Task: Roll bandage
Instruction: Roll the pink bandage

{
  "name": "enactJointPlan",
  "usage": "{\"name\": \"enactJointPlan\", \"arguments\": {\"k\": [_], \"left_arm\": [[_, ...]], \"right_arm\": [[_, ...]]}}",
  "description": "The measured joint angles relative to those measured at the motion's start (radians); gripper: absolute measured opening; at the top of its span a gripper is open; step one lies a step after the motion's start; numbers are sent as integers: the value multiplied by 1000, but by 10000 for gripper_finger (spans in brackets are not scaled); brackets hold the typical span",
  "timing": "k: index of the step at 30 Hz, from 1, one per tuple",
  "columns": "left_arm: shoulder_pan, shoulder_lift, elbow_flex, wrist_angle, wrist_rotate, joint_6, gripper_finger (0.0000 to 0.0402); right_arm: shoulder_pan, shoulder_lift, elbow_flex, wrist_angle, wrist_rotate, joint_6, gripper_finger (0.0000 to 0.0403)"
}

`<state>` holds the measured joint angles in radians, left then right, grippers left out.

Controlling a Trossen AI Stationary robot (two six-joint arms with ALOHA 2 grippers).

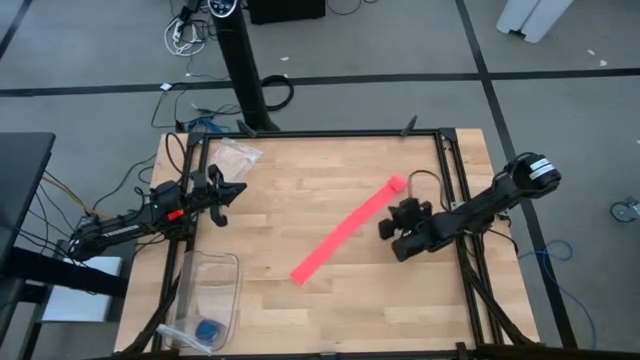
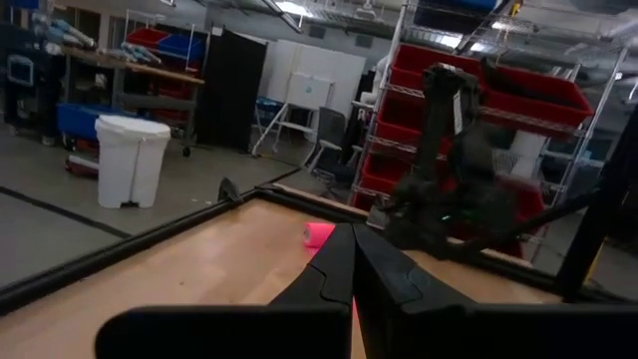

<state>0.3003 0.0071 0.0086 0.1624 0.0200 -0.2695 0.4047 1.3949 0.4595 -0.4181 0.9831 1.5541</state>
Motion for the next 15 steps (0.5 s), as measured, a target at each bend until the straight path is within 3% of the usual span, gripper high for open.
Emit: {"name": "enactJointPlan", "arguments": {"k": [3, 15], "left_arm": [[0, 0, 0, 0, -2, -31, 8], [0, 0, 0, 2, -34, -106, 8]], "right_arm": [[-1, 4, -48, 44, 27, 111, 35], [-73, -9, -61, 170, 39, 234, 191]]}}
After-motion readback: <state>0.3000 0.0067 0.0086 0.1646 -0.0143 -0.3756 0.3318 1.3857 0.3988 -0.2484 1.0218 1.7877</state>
